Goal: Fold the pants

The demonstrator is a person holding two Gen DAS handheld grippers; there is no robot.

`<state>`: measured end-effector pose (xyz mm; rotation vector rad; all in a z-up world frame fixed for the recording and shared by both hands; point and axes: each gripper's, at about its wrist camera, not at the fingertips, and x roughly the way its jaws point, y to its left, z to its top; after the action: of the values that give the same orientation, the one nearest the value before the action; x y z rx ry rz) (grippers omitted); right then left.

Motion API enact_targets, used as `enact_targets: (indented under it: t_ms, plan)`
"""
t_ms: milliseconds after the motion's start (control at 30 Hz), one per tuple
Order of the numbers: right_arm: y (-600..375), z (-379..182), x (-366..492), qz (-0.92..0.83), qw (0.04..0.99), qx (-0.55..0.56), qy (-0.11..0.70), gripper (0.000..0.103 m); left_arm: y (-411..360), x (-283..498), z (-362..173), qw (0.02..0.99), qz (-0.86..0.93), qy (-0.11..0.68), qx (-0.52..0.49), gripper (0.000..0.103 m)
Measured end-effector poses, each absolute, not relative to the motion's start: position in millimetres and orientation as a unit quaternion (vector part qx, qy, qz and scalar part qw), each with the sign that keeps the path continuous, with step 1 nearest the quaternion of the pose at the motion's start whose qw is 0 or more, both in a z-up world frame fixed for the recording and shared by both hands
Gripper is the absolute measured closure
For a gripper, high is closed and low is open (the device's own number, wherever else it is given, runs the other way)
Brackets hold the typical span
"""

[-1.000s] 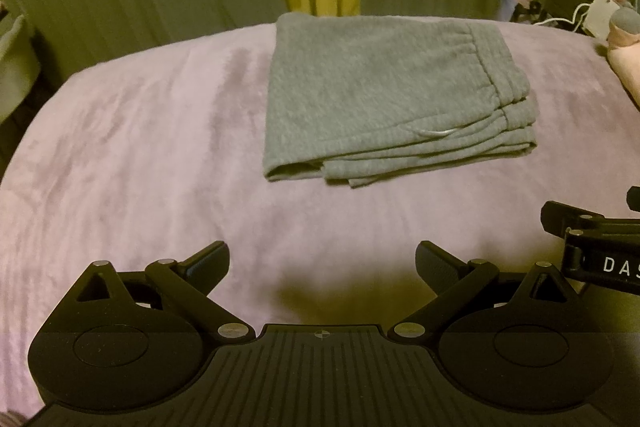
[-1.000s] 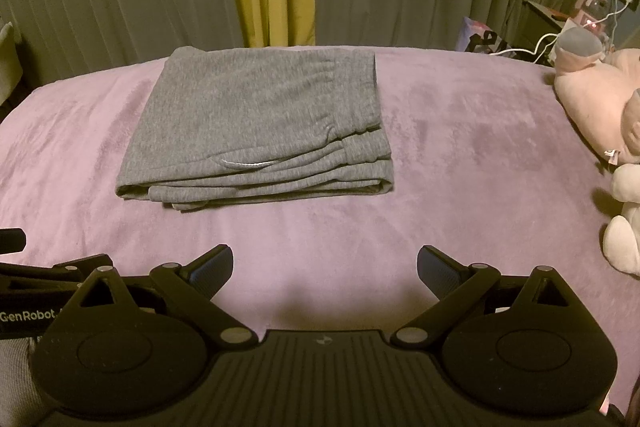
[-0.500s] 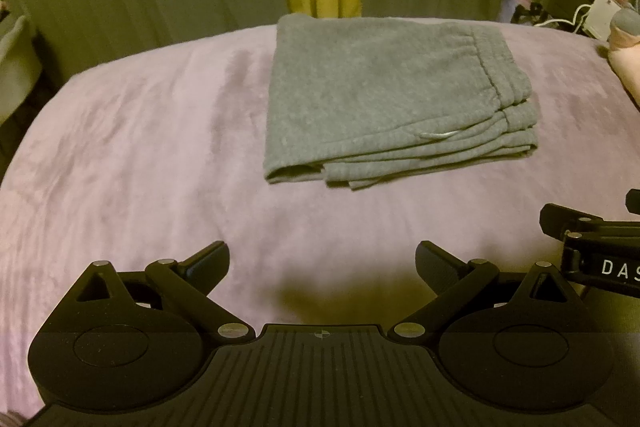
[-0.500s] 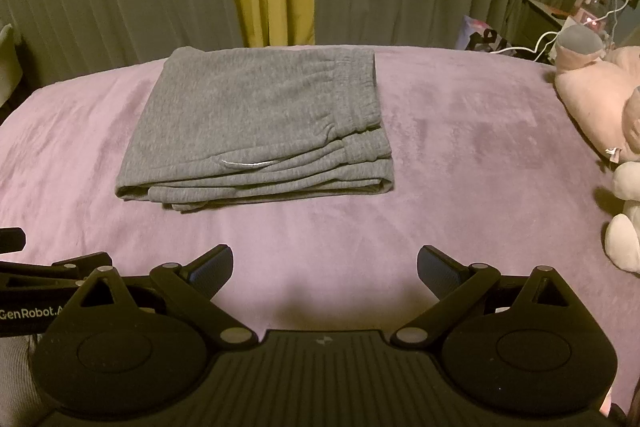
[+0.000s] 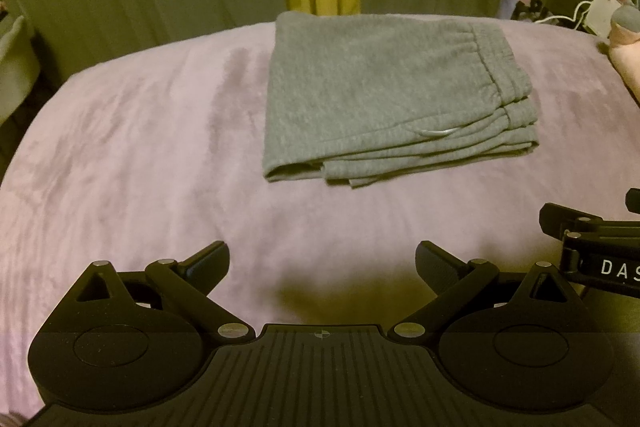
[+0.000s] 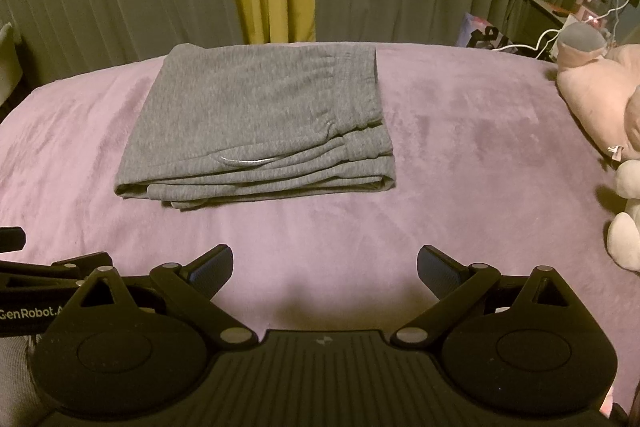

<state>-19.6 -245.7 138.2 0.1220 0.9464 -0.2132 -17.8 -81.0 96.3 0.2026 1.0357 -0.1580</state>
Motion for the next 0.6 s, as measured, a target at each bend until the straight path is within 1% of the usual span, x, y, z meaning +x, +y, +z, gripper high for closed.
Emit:
enact_targets:
  t_ms: [600]
  plan:
    - [-244.7, 138.8, -20.2, -0.101, 0.884, 0.058, 0.453, 0.004, -80.0, -17.7, 96.3, 0.862, -0.071, 0.492, 0.1, 0.001]
